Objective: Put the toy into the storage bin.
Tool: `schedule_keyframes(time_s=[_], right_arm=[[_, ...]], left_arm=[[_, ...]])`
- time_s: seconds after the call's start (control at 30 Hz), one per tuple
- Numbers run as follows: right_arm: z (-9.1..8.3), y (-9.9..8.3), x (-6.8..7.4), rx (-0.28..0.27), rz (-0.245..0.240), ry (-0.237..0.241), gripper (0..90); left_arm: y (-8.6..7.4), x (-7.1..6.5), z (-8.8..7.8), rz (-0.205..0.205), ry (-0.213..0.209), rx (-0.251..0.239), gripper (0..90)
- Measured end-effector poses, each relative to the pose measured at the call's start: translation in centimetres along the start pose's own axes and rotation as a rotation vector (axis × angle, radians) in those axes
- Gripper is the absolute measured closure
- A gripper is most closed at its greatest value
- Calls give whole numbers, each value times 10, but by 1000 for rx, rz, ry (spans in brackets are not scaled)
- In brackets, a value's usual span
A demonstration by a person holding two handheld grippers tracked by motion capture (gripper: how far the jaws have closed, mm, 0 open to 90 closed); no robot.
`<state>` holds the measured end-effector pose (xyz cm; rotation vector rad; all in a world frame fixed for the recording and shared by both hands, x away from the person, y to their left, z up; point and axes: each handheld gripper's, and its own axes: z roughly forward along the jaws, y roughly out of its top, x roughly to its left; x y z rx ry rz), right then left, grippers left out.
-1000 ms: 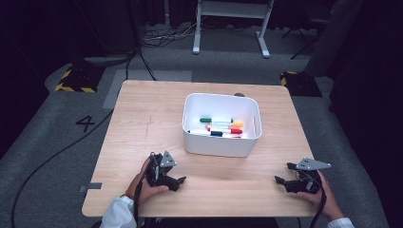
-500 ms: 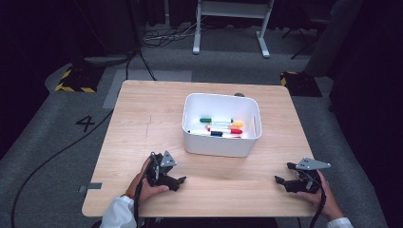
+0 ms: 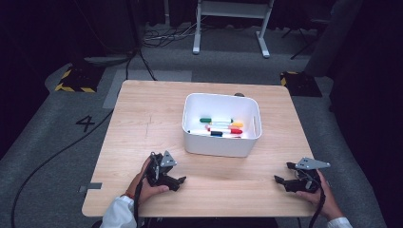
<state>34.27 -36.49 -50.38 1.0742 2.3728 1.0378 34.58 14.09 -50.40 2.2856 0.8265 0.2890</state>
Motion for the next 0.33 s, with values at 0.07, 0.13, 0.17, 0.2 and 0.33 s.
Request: schedule_keyframes(time_s=[0.07, 0.13, 0.17, 0.2, 0.33], right_arm=[[0, 0, 0, 0, 0, 0, 169], [0, 0, 0, 0, 0, 0, 169], [0, 0, 0, 0, 0, 0, 169], [0, 0, 0, 0, 0, 0, 169], [0, 0, 0, 0, 0, 0, 170]], left_arm=[[0, 0, 0, 0, 0, 0, 71], [0, 0, 0, -1, -1, 3, 70], [0, 0, 0, 0, -1, 2, 70], [0, 0, 0, 0, -1, 2, 70], [1, 0, 0, -3, 4, 2, 70]])
